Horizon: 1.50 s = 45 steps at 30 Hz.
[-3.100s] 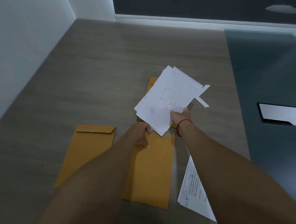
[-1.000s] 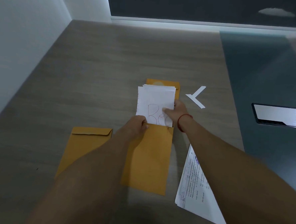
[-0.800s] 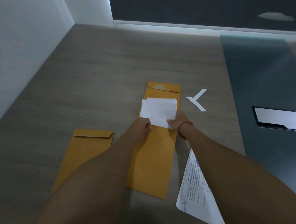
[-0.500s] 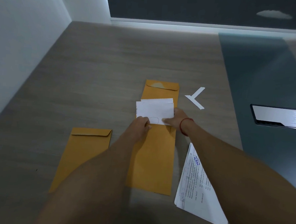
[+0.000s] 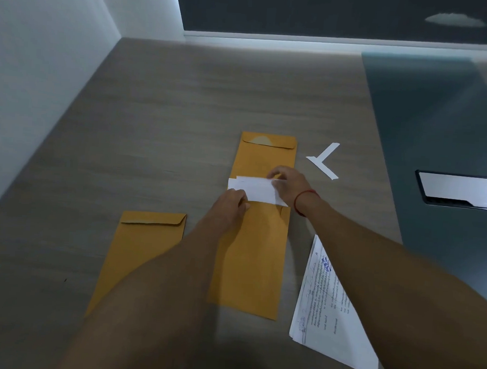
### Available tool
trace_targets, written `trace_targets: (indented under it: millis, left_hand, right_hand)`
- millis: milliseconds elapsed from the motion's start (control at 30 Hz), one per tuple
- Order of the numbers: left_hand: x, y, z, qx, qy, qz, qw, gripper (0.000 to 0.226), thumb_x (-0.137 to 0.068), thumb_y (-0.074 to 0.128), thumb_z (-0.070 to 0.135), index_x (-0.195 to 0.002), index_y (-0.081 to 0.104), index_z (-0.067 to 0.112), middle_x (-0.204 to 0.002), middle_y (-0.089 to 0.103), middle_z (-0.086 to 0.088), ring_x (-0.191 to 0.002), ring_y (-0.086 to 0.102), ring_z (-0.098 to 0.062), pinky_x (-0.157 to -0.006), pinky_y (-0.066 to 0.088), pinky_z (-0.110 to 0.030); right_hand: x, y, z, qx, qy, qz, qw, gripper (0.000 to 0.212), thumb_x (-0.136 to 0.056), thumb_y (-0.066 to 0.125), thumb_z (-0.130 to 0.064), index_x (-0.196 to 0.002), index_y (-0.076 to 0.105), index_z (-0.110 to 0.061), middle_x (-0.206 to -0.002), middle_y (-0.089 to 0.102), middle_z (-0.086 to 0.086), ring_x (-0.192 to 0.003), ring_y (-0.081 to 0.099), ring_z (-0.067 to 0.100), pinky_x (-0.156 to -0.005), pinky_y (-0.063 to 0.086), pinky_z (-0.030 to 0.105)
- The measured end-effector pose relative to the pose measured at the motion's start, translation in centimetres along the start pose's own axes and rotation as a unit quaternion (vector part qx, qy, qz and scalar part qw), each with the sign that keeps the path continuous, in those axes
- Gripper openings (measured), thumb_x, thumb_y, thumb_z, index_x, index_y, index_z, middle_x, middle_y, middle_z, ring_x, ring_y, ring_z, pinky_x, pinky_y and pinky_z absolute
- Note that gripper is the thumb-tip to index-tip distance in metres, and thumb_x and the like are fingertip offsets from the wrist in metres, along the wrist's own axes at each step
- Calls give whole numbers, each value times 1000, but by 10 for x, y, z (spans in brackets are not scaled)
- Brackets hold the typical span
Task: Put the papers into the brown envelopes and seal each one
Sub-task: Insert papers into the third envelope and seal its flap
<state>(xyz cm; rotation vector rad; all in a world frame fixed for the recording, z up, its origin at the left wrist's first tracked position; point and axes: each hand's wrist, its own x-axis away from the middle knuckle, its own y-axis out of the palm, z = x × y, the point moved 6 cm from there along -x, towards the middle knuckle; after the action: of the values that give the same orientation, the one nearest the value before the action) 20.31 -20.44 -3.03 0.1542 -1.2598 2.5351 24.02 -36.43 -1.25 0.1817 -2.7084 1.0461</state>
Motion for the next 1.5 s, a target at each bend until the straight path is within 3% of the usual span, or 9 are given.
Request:
trace_targets:
  millis: [267,433,533,767,900,1067,1200,1333,1500]
  left_hand:
    - [2,1,6,28,3,7,1000,19,-96,53,12,-79,46,7,-82,46,-9,-79,41,-20,-70,31,-28]
    - [5,3,4,43,-7,8,999,19,-94,56,10,-76,50,7,-79,46,-8,-76,42,-19,-69,33,-30]
    - [6,4,7,51,-2,8,999,21,-90,58,3,-69,55,5,-68,42,-1,-72,41,-19,-67,33,-32]
    - [10,11,-1,20,-46,-9,999,24,-94,53,9,-71,47,6,-85,44,-9,-80,43,-20,-69,33,-29]
    - [10,6,0,16,-28,-28,999,17,-92,57,13,-78,49,8,-84,48,-6,-77,44,-20,-68,35,-30]
    - [7,-2,0,4,-17,-32,999,10,-83,66,8,-79,58,12,-80,55,0,-75,51,-19,-70,42,-33]
    - [13,2,-8,11,-32,3,999,7,-81,63,7,-85,64,13,-79,70,1,-78,64,-19,-73,52,-34]
    - [19,2,-22,-66,-56,55,995,44,-69,82,28,-107,61,19,-105,60,0,-102,53,-18,-82,46,-32]
    - [26,9,-33,-106,-68,31,992,65,-76,75,44,-129,55,14,-138,50,-1,-127,48,-22,-102,43,-37]
  right_hand:
    - [18,27,15,85,20,-122,989,33,-92,45,1,-109,72,-9,-122,65,9,-116,59,26,-104,44,37]
    - [22,33,10,95,15,-156,983,20,-86,64,-27,-104,71,-22,-116,67,0,-111,60,20,-103,45,40]
    - [23,40,13,88,12,-163,983,30,-81,72,-21,-111,69,-21,-121,64,2,-112,59,19,-103,45,40]
    - [31,54,10,78,4,-212,974,36,-86,66,-13,-122,65,-12,-128,61,8,-105,56,17,-99,47,36]
    - [29,44,11,49,14,-160,986,21,-87,64,-7,-105,72,-13,-116,66,12,-94,57,19,-92,50,35]
    - [31,46,18,47,28,-101,993,20,-88,60,-6,-97,74,-17,-111,68,4,-108,61,23,-105,41,42]
    - [37,48,29,-5,34,-38,999,18,-79,67,-2,-94,72,-11,-100,70,7,-97,65,25,-95,51,41]
    - [38,43,41,-18,45,40,998,24,-73,71,0,-94,64,-8,-93,60,4,-90,60,24,-89,52,42]
    - [34,49,43,-30,75,47,996,19,-76,76,-16,-93,67,-14,-83,57,-4,-82,56,13,-88,53,38]
